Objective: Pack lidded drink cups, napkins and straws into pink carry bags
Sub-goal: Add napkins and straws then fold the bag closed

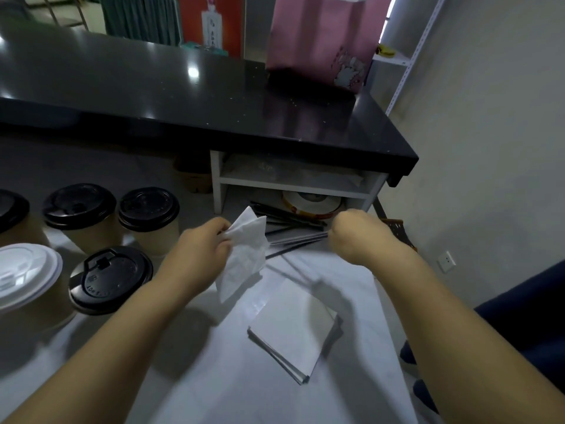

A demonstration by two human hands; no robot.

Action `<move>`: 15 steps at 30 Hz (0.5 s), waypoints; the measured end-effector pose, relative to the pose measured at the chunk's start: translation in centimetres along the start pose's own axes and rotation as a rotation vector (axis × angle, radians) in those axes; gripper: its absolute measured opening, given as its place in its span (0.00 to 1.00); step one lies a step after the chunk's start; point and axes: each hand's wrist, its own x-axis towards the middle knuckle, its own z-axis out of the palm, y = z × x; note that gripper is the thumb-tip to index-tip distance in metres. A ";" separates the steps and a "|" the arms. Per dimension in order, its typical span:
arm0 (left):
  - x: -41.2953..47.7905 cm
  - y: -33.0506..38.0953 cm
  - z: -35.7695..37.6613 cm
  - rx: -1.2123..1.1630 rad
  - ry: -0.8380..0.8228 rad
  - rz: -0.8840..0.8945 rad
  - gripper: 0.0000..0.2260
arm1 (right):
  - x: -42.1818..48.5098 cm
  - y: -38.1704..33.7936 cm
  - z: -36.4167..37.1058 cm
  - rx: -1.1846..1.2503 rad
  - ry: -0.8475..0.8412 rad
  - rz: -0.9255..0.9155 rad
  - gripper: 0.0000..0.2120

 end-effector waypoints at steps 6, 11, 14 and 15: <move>-1.8 1.2 -2.1 -0.058 0.056 0.066 0.05 | -3.2 2.0 0.5 0.297 0.142 0.042 0.20; -3.9 1.3 -5.6 -0.099 0.155 0.175 0.06 | -5.5 0.6 2.2 0.545 0.397 0.029 0.08; -5.3 0.6 -8.8 -0.094 0.218 0.224 0.09 | -7.0 -2.1 2.3 0.650 0.499 -0.006 0.04; -5.9 0.1 -10.0 -0.088 0.241 0.233 0.09 | -7.5 -3.3 2.3 0.665 0.525 -0.030 0.04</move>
